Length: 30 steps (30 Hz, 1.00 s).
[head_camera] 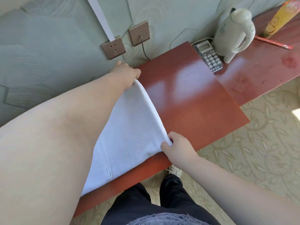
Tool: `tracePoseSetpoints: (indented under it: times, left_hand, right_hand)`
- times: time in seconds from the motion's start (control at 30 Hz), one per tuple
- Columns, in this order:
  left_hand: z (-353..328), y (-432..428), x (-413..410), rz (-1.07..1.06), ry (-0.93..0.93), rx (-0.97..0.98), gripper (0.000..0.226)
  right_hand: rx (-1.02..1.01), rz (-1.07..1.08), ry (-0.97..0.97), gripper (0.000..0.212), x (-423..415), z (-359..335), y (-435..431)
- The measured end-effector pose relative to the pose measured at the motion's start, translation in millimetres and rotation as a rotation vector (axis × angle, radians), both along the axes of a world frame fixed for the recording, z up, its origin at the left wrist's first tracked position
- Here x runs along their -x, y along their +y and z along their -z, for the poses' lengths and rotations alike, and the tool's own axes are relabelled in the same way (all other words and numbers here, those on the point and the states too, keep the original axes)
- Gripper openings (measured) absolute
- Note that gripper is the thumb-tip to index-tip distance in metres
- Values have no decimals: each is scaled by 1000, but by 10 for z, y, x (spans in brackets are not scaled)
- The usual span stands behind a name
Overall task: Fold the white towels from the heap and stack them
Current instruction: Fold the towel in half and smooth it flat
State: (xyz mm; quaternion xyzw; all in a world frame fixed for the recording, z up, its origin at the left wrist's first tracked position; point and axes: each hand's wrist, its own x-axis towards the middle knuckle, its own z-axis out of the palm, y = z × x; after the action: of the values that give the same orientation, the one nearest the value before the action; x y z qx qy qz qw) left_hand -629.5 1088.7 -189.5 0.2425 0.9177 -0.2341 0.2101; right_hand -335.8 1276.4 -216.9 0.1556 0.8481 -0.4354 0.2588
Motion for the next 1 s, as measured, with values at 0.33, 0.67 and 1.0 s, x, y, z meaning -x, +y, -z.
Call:
tracePoseSetpoints:
  times: [0.33,0.67,1.0]
  left_hand:
    - [-852,-1774,-387,-227,89,-385,36]
    - [-301,-3721,-1492,-450,218,-548,18]
    - [430,-3952,-1769,-1185,181,-1125,35]
  right_hand:
    - [-51,-617,427,28,-4,-967,-1272]
    - [-161,-1117,472,33,-342,-718,-3058]
    - [-384,-1307,566,50,-544,-187,-3446]
